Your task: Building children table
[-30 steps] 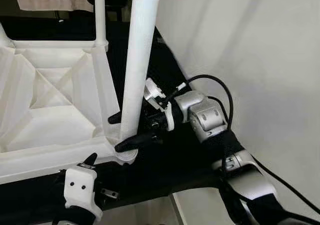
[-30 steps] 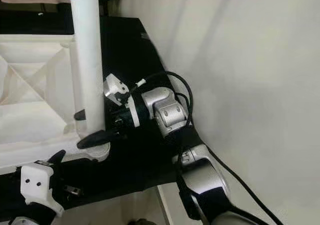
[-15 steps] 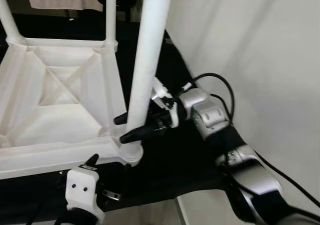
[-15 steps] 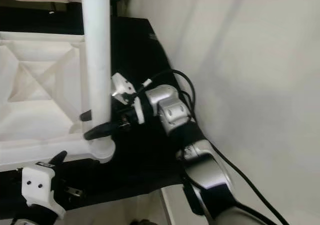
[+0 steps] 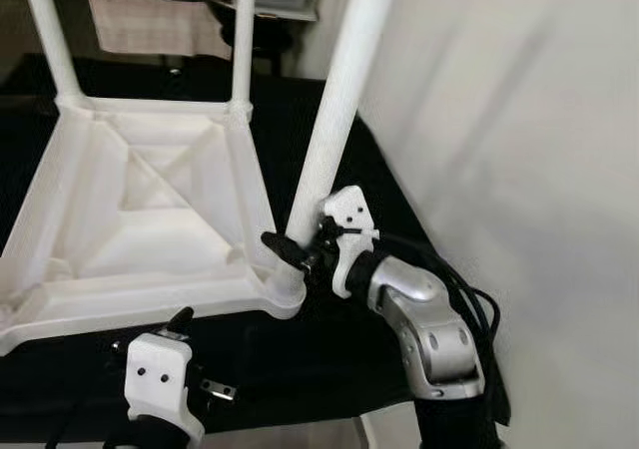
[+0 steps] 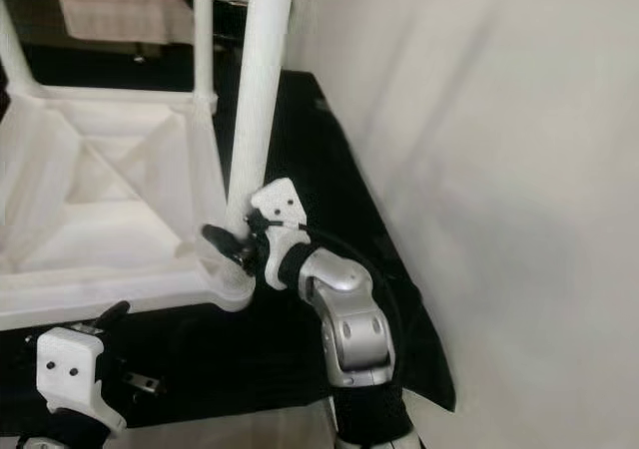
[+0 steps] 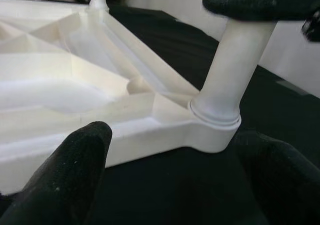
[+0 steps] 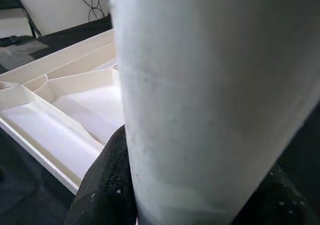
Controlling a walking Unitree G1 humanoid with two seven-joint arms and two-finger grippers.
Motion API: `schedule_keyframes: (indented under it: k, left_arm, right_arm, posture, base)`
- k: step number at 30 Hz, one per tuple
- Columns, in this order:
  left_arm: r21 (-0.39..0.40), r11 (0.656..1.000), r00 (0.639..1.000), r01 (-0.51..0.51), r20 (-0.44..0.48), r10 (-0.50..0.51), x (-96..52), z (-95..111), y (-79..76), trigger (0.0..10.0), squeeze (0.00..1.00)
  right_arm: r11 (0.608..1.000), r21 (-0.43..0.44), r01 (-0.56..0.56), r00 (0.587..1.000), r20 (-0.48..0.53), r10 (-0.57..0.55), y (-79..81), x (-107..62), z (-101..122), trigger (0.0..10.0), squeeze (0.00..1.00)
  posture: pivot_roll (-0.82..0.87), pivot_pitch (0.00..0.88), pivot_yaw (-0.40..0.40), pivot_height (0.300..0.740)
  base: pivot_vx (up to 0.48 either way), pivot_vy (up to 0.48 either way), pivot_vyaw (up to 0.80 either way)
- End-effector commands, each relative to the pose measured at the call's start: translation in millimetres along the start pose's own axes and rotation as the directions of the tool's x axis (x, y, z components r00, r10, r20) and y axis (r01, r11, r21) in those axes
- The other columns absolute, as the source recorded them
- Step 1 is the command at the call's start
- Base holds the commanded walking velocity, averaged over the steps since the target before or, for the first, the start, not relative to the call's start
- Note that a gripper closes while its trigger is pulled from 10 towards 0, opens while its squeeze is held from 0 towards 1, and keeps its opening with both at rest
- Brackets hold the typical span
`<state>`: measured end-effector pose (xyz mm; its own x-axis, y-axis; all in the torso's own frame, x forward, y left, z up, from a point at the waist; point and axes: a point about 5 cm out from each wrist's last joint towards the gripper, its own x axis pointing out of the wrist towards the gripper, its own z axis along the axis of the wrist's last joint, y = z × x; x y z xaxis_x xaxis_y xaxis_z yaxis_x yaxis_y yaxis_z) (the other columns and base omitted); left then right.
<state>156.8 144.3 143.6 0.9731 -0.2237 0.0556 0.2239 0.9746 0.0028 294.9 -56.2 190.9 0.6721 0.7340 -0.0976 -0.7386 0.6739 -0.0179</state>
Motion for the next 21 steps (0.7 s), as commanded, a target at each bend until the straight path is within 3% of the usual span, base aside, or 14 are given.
schedule_keyframes:
  k: [1,4,5,6,7,8,11,13,15,16,18,21]
  left_arm:
    - [-0.008,1.0,1.0,0.006,-0.011,-0.006,-0.1,-3,-1.0,10.0,0.0]
    - [-0.004,1.0,1.0,-0.007,-0.008,0.007,-0.6,-2,-0.7,10.0,0.0]
    - [-0.004,1.0,1.0,-0.008,-0.008,0.008,-0.8,-2,-0.8,10.0,0.0]
    - [-0.005,1.0,1.0,-0.006,-0.008,0.006,-0.9,-2,-1.3,10.0,0.0]
    - [-0.005,1.0,1.0,-0.006,-0.008,0.006,-0.9,-2,-1.3,10.0,0.0]
    - [-0.006,1.0,1.0,-0.003,-0.009,0.003,-0.9,-2,-1.7,10.0,0.0]
    - [-0.009,1.0,1.0,0.001,-0.01,-0.001,-1.0,-2,-2.4,10.0,0.0]
    - [-0.009,1.0,1.0,0.001,-0.01,-0.001,-1.0,-2,-2.4,10.0,0.0]
    - [-0.011,1.0,1.0,0.003,-0.011,-0.004,-1.5,-2,-3.2,10.0,0.0]
    - [-0.011,1.0,1.0,0.003,-0.011,-0.004,-1.5,-2,-3.2,10.0,0.0]
    - [-0.013,1.0,1.0,0.006,-0.013,-0.006,-1.9,-2,-3.7,10.0,0.0]
    - [-0.001,1.0,1.0,0.008,-0.022,-0.008,-2.4,-2,-3.2,10.0,0.0]
  right_arm:
    - [0.999,0.011,0.049,0.984,-0.174,-0.047,-2.7,-1.3,-33,0.0,0.0]
    - [0.999,0.004,0.054,0.982,-0.181,-0.052,-1.3,2.5,-29,0.0,0.0]
    - [0.999,0.0,0.038,0.983,-0.178,-0.038,-1.4,7.5,-25,10.0,0.0]
    - [1.0,0.02,-0.014,0.987,-0.16,0.017,-0.4,14.6,-18,10.0,0.85]
    - [1.0,0.02,-0.014,0.987,-0.16,0.017,-0.4,14.6,-18,10.0,0.85]
    - [0.997,0.021,-0.08,0.988,-0.132,0.082,0.9,20.9,-12,10.0,1.0]
    - [0.981,0.036,-0.193,0.978,-0.077,0.195,8.2,27.6,1,10.0,1.0]
    - [0.981,0.036,-0.193,0.978,-0.077,0.195,8.2,27.6,1,10.0,1.0]
    - [0.923,-0.022,-0.385,0.922,-0.038,0.384,11.9,27.9,11,10.0,1.0]
    - [0.923,-0.022,-0.385,0.922,-0.038,0.384,11.9,27.9,11,10.0,1.0]
    - [0.87,-0.066,-0.489,0.872,-0.062,0.486,9.0,22.9,11,10.0,1.0]
    - [0.854,-0.092,-0.513,0.858,-0.091,0.506,5.8,13.4,4,10.0,1.0]
  posture:
    - [0.0,0.136,-0.203,0.74]
    - [0.01,0.137,-0.205,0.74]
    - [0.01,0.139,-0.204,0.74]
    - [0.01,0.139,-0.205,0.74]
    - [0.01,0.139,-0.205,0.74]
    - [0.01,0.139,-0.205,0.74]
    - [0.02,0.141,-0.205,0.74]
    - [0.02,0.141,-0.205,0.74]
    - [0.03,0.141,-0.212,0.74]
    - [0.03,0.141,-0.212,0.74]
    - [0.04,0.141,-0.213,0.74]
    - [0.04,0.137,-0.21,0.74]
  base:
    - [0.0,0.0,0.0]
    - [0.0,0.0,0.0]
    - [0.0,0.0,0.0]
    - [0.0,0.0,0.0]
    - [0.0,0.0,0.0]
    - [0.0,0.0,0.0]
    - [0.0,0.0,0.0]
    - [0.0,0.0,0.0]
    - [0.0,0.0,0.0]
    - [0.0,0.0,0.0]
    - [0.0,0.0,0.0]
    - [0.0,0.0,0.0]
